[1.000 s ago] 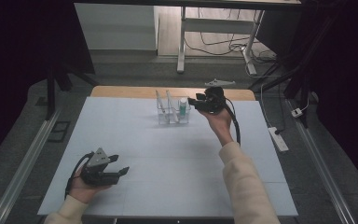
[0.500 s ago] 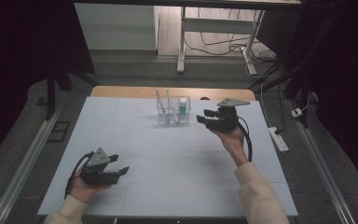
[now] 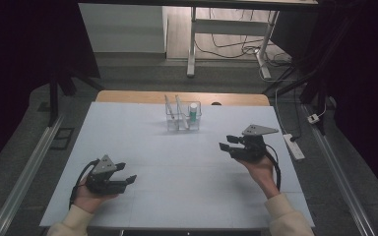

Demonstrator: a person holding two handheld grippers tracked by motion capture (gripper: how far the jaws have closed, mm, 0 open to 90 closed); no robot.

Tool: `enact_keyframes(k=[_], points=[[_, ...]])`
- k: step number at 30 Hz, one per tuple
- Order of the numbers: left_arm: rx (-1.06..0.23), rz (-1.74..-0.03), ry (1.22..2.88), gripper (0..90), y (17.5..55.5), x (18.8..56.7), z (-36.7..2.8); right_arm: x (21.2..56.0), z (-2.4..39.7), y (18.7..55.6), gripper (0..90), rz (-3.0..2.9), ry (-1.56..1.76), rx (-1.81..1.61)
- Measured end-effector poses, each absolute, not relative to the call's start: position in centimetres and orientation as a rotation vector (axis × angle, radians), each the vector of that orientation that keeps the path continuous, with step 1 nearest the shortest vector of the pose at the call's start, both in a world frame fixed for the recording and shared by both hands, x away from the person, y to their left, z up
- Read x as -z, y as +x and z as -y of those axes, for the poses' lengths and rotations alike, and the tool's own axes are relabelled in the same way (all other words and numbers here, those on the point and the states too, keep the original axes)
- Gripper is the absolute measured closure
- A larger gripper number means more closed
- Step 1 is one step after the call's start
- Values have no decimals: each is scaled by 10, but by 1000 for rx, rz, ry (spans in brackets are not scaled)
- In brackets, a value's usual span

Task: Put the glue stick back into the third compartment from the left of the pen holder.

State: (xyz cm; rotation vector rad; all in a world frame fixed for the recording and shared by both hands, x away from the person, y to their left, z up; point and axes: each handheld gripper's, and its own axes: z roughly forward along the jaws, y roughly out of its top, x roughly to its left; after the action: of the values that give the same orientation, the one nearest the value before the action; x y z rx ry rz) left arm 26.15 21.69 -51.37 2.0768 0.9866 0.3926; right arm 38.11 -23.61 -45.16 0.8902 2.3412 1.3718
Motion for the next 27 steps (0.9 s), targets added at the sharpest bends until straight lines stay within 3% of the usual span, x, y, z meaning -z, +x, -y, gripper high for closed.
enact_keyframes(k=[27], points=[[-386,-1003,2073,352,264,515,-219,486,295,324,495,-2376,875,-1252]])
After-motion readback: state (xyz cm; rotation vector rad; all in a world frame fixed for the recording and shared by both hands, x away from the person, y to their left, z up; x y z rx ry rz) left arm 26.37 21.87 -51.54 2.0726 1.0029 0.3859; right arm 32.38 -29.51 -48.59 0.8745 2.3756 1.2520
